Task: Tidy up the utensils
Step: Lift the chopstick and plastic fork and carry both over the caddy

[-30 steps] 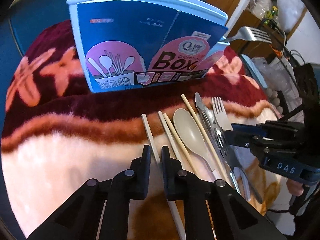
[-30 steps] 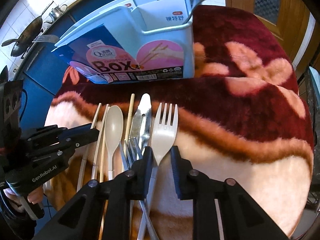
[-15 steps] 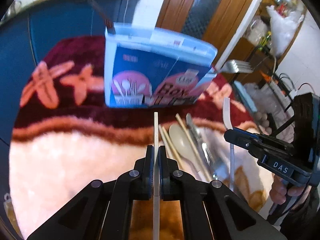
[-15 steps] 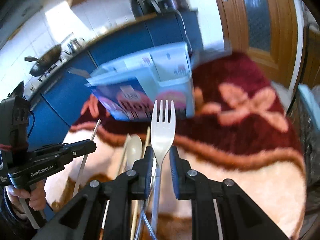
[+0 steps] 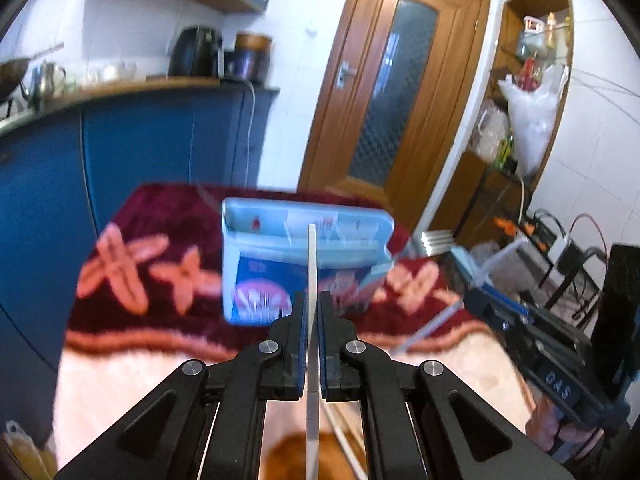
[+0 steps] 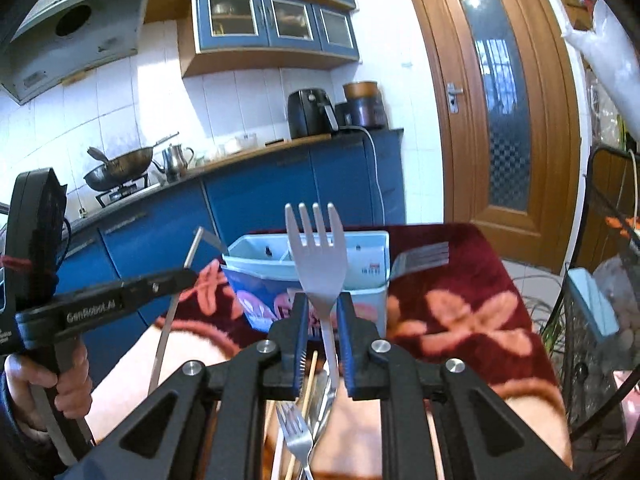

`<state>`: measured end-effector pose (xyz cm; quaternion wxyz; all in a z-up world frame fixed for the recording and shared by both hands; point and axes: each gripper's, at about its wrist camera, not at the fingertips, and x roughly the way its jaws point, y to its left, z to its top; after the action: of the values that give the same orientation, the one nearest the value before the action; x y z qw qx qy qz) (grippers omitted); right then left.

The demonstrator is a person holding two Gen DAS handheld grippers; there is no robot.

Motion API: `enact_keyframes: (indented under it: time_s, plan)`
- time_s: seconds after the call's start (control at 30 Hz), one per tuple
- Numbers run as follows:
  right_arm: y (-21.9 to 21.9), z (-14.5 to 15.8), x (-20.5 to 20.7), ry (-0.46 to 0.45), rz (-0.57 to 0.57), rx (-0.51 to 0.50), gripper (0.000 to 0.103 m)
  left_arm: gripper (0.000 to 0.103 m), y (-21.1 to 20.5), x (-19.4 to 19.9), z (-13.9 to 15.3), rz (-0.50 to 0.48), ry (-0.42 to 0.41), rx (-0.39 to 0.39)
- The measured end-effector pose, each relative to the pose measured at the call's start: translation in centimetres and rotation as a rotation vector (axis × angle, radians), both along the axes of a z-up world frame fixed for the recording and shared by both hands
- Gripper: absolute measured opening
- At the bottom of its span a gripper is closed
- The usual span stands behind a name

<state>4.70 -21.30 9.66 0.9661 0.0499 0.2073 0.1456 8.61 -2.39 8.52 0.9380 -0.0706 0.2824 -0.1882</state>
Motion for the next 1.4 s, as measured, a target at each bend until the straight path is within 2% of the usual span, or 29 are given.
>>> enact_keyframes:
  time_s: [0.3, 0.43, 0.63, 1.03, 1.4]
  plan:
    - [-1.1, 1.3, 0.8, -0.039, -0.018, 0.016, 0.016, 0.004, -0.2, 1.2, 4.1, 0.07, -0.245, -0.036]
    - [-1.4, 1.7, 1.5, -0.048, -0.018, 0.036, 0.015, 0.004, -0.7, 2.9, 5.5, 0.103, -0.299, -0.04]
    - [-1.8, 1.9, 3.1, -0.057, -0.017, 0.07, 0.015, 0.004, -1.8, 5.2, 6.3, 0.18, -0.413, 0.002]
    - [-1.4, 3.0, 7.7, -0.096, -0.008, 0.077, 0.015, 0.005, -1.5, 10.1, 5.6, 0.295, -0.495, 0.016]
    - [0.1, 0.4, 12.0, -0.045, -0.038, 0.032, 0.015, 0.005, -1.7, 12.8, 1.2, 0.302, -0.42, 0.018]
